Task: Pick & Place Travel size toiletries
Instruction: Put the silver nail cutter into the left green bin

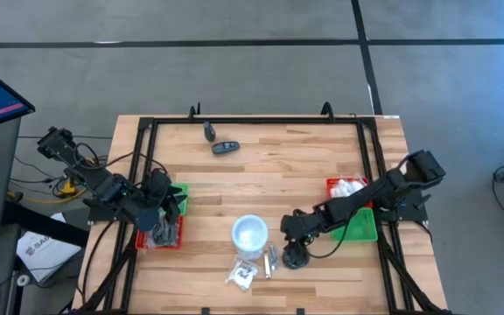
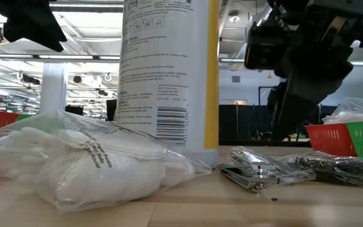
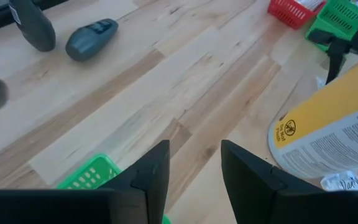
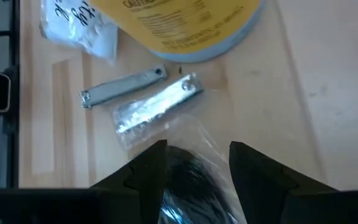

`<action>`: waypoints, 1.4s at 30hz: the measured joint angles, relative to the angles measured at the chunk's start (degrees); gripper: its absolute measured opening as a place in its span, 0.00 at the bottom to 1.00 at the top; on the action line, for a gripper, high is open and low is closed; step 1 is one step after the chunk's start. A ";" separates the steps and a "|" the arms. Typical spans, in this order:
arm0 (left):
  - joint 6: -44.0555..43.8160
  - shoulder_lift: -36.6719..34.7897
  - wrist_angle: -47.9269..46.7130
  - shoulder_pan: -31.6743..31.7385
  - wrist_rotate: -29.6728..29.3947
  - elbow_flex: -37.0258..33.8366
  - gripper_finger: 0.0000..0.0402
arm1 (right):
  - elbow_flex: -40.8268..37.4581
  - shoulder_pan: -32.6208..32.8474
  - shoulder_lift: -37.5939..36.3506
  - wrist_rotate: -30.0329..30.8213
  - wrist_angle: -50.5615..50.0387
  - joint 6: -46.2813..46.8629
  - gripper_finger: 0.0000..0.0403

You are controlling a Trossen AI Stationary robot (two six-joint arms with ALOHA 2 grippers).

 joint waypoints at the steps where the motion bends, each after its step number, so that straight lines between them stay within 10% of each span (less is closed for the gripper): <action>1: 0.00 0.00 0.08 0.00 -0.02 0.00 0.34 | 0.02 0.25 0.76 0.00 1.10 0.66 0.41; 42: 0.44 2.90 1.43 0.00 -0.72 -0.04 0.34 | 0.31 1.23 11.02 3.11 17.46 10.24 0.36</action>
